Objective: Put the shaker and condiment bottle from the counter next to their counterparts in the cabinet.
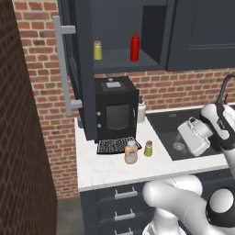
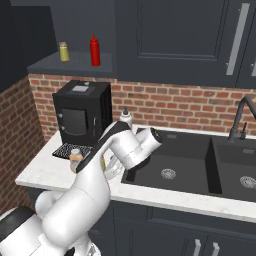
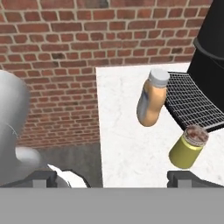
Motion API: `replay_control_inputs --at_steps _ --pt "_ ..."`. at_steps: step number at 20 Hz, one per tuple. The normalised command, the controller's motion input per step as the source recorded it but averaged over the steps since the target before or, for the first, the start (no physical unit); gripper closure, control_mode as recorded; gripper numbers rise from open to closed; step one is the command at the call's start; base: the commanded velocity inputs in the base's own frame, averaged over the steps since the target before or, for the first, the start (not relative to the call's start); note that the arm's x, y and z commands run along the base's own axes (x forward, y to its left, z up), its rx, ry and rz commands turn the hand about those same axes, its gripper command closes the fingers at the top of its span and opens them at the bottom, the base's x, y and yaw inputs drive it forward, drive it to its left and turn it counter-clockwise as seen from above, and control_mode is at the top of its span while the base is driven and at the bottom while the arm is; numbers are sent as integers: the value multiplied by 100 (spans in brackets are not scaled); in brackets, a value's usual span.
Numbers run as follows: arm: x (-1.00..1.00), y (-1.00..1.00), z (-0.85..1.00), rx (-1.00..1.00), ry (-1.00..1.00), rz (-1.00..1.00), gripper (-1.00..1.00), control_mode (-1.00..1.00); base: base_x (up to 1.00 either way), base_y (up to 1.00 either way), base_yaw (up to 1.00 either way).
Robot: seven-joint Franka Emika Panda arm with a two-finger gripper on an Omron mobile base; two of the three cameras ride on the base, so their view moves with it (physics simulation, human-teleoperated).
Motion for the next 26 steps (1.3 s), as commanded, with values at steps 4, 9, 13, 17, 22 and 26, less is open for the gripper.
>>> replay_control_inputs --at_steps 4,9,13,17,22,26 --pt "8 16 -12 8 -1 0 -100 -100 0 0 0" --pt "1 9 -17 12 -5 0 -100 -100 0 0 0" --pt "6 4 -16 8 -4 1 -100 -100 0 0 0" --pt "21 8 -24 4 -1 0 -100 -100 0 0 0" --pt "23 10 -13 1 -1 0 -100 -100 0 0 0" --pt "16 4 0 0 4 1 -100 -100 0 0 0"
